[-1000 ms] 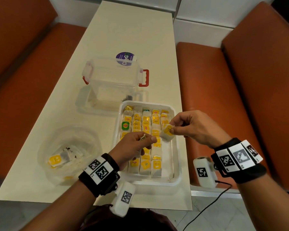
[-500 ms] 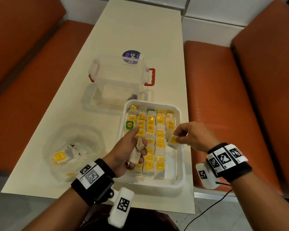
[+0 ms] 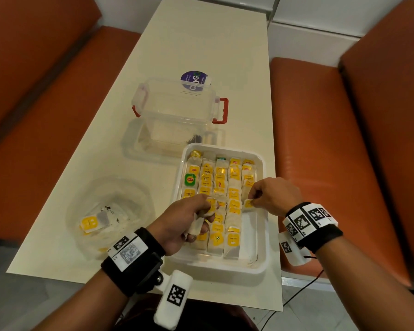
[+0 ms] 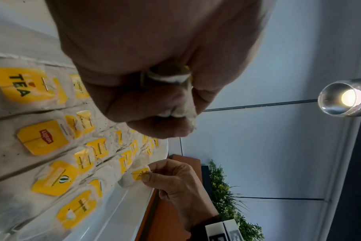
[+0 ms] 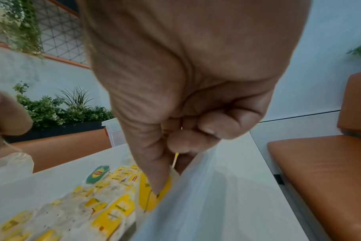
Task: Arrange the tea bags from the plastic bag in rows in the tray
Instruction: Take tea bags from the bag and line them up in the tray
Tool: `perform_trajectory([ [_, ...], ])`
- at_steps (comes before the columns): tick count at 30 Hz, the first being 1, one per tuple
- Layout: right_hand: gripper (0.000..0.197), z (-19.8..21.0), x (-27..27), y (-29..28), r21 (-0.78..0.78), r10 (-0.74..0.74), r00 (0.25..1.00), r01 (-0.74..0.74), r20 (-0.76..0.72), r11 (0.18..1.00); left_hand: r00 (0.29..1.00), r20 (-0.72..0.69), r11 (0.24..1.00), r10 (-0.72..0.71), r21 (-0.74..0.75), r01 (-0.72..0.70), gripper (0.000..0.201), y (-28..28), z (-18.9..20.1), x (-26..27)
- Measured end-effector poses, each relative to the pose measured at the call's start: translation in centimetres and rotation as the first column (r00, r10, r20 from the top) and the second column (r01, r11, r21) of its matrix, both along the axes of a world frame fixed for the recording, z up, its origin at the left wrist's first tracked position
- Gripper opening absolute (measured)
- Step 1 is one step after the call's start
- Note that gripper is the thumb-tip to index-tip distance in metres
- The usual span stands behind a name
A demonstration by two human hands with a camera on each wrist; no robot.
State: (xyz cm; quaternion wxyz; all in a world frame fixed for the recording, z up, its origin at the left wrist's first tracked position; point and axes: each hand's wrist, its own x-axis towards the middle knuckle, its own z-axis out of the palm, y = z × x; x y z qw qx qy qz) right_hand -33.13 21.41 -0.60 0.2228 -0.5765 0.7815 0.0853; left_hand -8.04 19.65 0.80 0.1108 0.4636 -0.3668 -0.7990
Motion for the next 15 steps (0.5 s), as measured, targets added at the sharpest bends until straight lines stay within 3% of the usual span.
perform_trajectory([
  [4, 0.013, -0.9, 0.1, -0.5, -0.018, 0.031, 0.998, -0.032, -0.055, 0.999, 0.999, -0.025, 0.998, -0.034, -0.049, 0.033, 0.017, 0.1, 0.4, 0.0],
  [7, 0.005, -1.2, 0.2, -0.5, -0.036, 0.078, 0.990, -0.082, -0.116, 0.996, 0.998, -0.025, 0.994, -0.053, -0.096, 0.051, 0.020, 0.1, 0.7, 0.0],
  [15, 0.018, -1.5, 0.4, -0.8, -0.031, 0.157, 0.955, -0.170, -0.250, 0.985, 0.999, -0.033, 0.996, -0.032, -0.083, 0.029, 0.016, 0.0, 0.6, -0.1],
])
